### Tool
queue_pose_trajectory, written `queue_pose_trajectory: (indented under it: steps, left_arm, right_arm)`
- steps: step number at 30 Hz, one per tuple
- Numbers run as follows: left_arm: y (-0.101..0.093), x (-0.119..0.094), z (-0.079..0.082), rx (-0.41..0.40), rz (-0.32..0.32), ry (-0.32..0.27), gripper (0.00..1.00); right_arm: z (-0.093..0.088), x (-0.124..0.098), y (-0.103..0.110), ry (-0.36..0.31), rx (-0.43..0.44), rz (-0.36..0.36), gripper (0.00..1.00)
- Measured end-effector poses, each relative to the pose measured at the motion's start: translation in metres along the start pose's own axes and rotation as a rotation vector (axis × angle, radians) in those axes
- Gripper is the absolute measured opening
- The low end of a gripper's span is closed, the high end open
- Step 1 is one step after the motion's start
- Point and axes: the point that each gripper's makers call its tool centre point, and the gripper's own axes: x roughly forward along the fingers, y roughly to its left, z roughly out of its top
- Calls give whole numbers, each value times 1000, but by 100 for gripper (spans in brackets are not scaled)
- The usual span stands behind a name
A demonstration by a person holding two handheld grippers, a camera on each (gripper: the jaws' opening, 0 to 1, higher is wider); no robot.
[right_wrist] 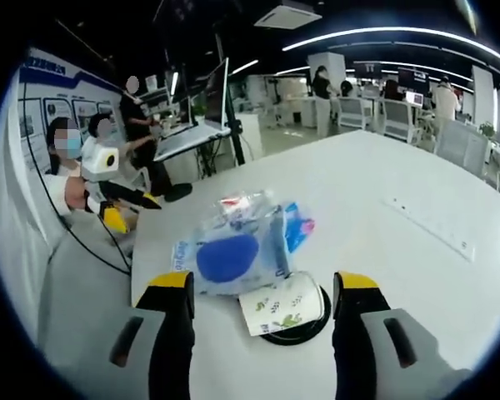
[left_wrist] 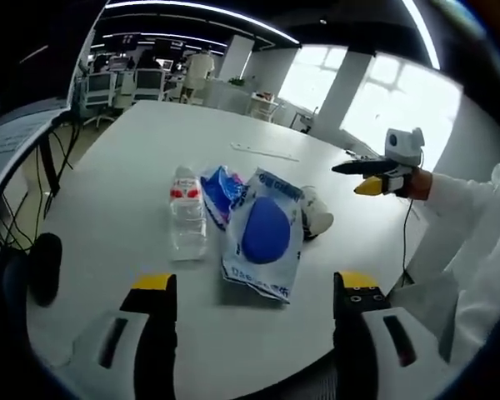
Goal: Arrange the tabletop items into an orderly group along one side of the table until the central work area is clear of visible clutter.
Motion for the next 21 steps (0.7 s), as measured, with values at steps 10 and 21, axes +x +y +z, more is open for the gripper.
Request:
queue_pose_trajectory:
  steps: [10,21]
  left_arm:
    - [5,11,-3,-15,-1,8,77]
    - [7,18,-8,-36,2,16,76]
  right_arm:
    - [1,19,-7,18,-8,22,63]
    - [0,40,-12,38,-27,52,56]
